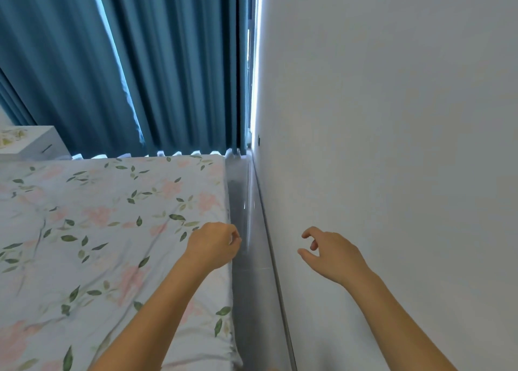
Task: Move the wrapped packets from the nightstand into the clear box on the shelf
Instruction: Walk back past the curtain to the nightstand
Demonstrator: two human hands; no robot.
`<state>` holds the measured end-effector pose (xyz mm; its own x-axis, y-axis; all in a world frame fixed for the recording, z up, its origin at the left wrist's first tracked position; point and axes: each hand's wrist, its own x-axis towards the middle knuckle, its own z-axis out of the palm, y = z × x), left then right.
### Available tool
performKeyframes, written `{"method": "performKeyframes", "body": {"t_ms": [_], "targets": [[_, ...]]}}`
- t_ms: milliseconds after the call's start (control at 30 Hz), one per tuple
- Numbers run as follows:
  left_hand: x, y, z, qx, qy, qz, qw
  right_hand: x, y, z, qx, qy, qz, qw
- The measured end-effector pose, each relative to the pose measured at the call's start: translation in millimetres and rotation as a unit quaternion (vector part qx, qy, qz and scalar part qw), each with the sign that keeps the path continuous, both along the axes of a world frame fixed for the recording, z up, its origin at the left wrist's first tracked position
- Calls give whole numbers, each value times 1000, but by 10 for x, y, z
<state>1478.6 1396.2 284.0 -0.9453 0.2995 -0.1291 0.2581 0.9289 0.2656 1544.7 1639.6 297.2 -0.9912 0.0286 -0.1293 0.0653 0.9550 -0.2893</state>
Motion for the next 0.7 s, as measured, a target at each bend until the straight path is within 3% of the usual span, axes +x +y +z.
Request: {"method": "performKeyframes", "body": {"t_ms": [233,467,700], "targets": [[-1094,300,-176,-21,25,6,999,-1082,284,-194,0,18,4,1000],[-2857,148,-325,-17,-35,52,998,-3299,155,-436,23,13,60,998],[-4346,-142,25,-39,5,112,993,-5025,28,-87,10,67,89,994]]}}
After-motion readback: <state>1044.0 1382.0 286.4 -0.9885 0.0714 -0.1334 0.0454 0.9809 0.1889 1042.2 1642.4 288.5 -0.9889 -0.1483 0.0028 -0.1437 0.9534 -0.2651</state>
